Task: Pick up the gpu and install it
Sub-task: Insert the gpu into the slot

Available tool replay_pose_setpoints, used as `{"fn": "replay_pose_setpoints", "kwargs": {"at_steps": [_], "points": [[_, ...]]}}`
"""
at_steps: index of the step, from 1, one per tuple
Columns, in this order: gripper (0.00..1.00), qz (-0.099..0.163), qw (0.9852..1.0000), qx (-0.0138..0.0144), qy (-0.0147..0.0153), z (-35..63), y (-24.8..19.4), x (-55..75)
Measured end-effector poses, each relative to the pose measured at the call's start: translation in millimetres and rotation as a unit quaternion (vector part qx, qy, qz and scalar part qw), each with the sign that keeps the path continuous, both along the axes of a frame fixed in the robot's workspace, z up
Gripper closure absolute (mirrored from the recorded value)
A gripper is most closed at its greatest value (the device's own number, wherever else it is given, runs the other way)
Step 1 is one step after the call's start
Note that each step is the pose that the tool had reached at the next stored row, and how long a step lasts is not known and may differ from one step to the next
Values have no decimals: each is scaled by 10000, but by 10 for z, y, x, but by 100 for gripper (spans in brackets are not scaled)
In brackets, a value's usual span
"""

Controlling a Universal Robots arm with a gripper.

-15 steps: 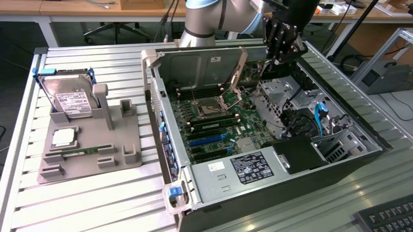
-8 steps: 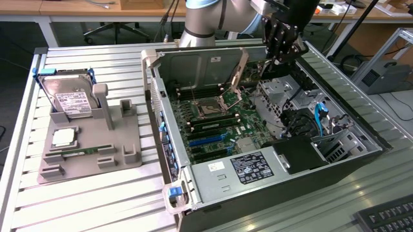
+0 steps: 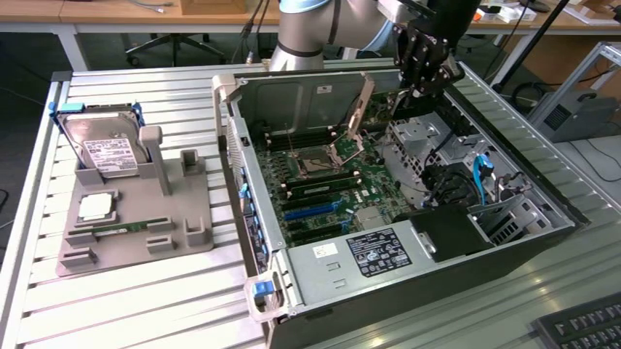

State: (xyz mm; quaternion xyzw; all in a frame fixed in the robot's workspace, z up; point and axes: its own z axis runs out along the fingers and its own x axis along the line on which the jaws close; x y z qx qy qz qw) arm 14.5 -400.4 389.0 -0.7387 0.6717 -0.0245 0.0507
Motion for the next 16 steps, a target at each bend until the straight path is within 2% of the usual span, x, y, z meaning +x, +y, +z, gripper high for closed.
{"fn": "replay_pose_setpoints", "kwargs": {"at_steps": [2, 10, 16], "points": [[73, 0, 10000, 0, 0, 0, 0, 0], [73, 0, 10000, 0, 0, -118, 0, -65], [73, 9, 10000, 0, 0, -141, -1, -67]]}}
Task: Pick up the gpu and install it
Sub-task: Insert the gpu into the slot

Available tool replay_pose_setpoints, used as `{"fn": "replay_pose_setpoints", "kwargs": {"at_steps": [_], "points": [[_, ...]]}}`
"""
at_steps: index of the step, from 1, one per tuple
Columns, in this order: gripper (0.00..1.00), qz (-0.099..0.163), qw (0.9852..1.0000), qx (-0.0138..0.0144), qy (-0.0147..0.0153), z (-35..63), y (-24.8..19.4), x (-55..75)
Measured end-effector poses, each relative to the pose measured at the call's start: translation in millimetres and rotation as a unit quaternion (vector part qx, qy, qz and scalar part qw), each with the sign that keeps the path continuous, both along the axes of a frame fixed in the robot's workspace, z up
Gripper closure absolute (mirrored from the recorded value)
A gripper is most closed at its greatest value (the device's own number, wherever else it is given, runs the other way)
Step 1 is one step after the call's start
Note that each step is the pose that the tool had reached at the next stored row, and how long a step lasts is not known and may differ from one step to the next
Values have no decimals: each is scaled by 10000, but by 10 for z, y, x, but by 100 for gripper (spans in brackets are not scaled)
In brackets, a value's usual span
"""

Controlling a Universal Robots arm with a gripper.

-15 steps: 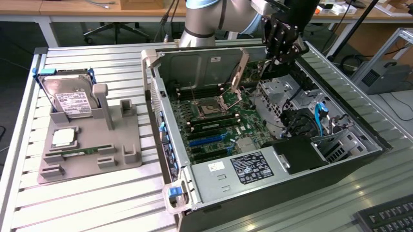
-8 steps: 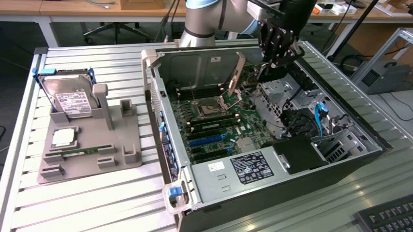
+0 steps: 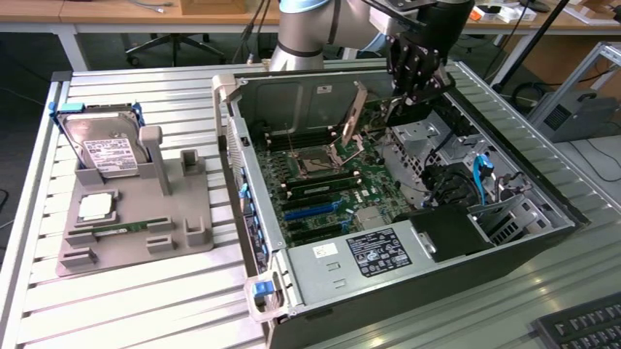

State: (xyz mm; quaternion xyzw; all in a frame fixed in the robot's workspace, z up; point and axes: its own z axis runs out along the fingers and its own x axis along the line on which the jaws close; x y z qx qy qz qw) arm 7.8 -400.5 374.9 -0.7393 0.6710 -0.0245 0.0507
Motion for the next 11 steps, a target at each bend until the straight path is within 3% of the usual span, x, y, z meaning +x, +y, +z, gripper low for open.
{"fn": "replay_pose_setpoints", "kwargs": {"at_steps": [11], "points": [[73, 20, 10000, 0, 0, -41, -2, -6]]}}
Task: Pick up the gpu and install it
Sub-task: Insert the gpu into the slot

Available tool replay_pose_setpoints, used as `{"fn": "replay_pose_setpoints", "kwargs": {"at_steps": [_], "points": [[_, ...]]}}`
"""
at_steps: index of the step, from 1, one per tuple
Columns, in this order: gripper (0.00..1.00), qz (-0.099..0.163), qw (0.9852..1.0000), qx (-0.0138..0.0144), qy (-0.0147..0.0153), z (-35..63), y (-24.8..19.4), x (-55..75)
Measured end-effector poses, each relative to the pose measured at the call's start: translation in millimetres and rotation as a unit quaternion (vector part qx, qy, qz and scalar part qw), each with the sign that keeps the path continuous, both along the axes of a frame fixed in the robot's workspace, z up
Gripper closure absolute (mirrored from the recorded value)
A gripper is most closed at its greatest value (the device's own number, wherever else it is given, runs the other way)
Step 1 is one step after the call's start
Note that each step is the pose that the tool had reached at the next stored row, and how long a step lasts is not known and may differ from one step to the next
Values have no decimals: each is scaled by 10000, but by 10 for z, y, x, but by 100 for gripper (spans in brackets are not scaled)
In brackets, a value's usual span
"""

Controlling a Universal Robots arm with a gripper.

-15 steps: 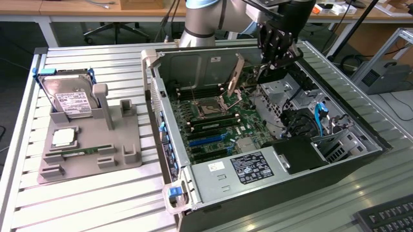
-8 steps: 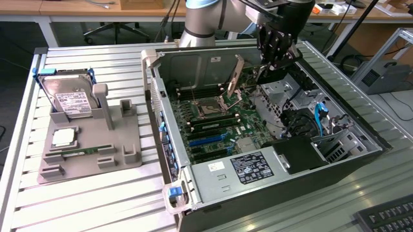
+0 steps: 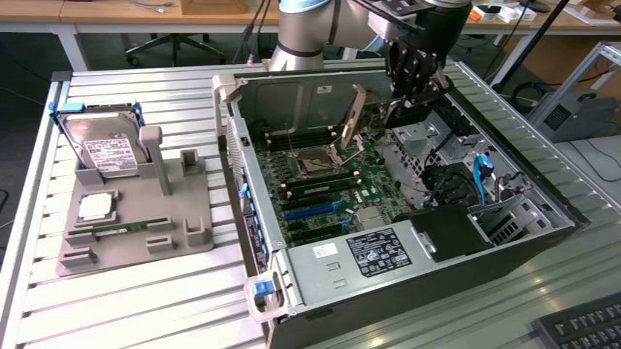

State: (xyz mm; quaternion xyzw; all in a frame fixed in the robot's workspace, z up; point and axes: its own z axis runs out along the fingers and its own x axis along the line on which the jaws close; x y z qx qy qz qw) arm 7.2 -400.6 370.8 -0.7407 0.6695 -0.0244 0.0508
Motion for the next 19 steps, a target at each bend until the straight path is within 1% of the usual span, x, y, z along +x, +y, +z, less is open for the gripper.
{"fn": "replay_pose_setpoints", "kwargs": {"at_steps": [19], "points": [[73, 19, 10000, 0, 0, -58, -5, -22]]}}
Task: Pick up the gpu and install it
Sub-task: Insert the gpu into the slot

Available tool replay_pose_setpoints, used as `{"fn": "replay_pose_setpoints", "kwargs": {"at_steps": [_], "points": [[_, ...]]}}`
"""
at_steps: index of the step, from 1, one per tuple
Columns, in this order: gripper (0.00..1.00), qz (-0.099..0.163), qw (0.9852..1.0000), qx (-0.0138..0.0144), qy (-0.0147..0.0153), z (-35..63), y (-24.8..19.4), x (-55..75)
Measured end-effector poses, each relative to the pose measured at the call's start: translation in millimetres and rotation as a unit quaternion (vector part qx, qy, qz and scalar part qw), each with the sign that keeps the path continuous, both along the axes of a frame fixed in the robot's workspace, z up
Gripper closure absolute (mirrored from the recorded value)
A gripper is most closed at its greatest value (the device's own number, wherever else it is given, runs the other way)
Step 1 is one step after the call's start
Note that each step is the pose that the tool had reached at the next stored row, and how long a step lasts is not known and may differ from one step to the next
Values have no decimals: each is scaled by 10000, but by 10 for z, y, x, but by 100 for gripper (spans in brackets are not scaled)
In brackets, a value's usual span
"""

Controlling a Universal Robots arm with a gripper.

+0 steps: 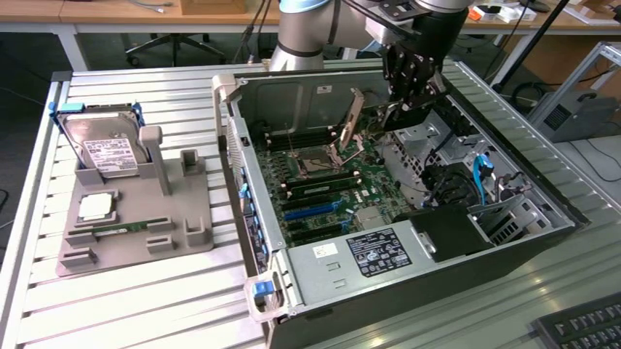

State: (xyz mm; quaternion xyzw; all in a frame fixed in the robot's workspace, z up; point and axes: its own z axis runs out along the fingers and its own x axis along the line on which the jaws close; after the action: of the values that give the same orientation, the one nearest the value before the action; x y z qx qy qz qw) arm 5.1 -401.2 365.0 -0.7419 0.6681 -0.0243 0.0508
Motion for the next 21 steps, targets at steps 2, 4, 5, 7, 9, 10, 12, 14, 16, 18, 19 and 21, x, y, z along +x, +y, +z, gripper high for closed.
{"fn": "replay_pose_setpoints", "kwargs": {"at_steps": [2, 4, 5, 7, 9, 10, 12, 14, 16, 18, 19, 21], "points": [[73, 1, 10000, 0, 0, -5, -1, -2], [73, 6, 10000, 0, 0, -19, -2, -8], [73, 7, 10000, 0, 0, -23, -3, -10], [73, 9, 10000, 0, 0, -29, -4, -13], [73, 10, 10000, 0, 0, -35, -4, -16], [73, 10, 10000, 0, 0, -37, -5, -17], [73, 12, 10000, 0, 0, -42, -6, -19], [73, 14, 10000, 0, 0, -49, -7, -23], [73, 15, 10000, 0, 0, -55, -8, -26], [73, 16, 10000, 0, 0, -60, -9, -28], [73, 17, 10000, 0, 0, -63, -9, -29], [73, 18, 10000, 0, 0, -67, -10, -31]]}}
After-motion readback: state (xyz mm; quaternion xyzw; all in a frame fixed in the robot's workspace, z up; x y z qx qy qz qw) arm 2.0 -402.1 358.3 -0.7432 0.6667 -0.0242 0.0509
